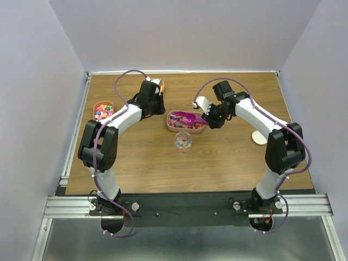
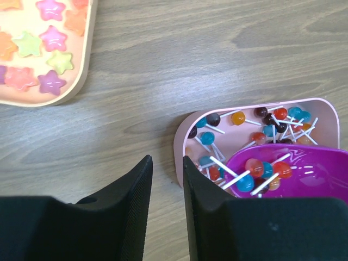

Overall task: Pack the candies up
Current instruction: Scoop the fake candies from the storage box.

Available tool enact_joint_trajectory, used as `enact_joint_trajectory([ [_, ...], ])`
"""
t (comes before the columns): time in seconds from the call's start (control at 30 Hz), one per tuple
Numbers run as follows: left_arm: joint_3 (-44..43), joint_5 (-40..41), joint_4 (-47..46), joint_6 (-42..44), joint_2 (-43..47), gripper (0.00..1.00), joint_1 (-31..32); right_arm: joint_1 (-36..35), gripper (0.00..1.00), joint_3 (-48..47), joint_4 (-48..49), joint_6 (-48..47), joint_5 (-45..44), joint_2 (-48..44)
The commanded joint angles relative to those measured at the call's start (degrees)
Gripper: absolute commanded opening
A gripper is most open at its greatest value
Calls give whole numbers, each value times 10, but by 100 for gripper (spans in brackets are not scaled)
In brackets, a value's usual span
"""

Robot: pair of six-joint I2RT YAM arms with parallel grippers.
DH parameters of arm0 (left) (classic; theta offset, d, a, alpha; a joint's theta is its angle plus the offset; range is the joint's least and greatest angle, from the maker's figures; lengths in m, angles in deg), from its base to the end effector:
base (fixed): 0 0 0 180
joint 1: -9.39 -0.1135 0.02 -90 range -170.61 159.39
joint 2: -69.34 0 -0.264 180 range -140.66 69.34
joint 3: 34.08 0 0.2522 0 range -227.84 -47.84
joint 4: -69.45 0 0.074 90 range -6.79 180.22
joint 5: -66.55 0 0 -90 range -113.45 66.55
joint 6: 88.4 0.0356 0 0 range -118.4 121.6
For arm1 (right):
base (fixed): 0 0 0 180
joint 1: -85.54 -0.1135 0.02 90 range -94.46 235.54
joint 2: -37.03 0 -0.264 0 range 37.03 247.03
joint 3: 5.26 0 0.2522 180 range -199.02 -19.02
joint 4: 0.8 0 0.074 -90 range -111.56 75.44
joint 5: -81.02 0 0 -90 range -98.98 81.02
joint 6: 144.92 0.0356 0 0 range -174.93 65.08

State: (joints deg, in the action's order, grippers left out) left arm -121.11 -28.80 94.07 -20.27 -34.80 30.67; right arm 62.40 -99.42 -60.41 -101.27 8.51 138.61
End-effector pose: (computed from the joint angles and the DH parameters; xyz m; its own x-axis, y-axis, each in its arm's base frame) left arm 0.3782 -0.1509 0.2225 -0.7344 -0.1120 -0.6695 0.1645 0.9275 -0.3356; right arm 0.3316 0.1534 0.2402 -0.2352 -0.8510 -0.4696 -0.9458 0.3118 -0.0914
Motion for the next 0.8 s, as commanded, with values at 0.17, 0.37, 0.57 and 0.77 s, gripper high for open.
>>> enact_joint_trajectory([
  [0.17,36,76,-33,11,97,48,-14,5,1,16,20,50,16,-77],
  [0.37,52,127,-46,27,147,61,-16,5,1,30,22,88,21,-114],
  [0.57,53,140,-37,36,162,75,-19,3,1,46,21,143,7,-139],
  [0.77,62,159,-31,48,193,80,-19,-15,1,66,-2,215,-24,-163],
])
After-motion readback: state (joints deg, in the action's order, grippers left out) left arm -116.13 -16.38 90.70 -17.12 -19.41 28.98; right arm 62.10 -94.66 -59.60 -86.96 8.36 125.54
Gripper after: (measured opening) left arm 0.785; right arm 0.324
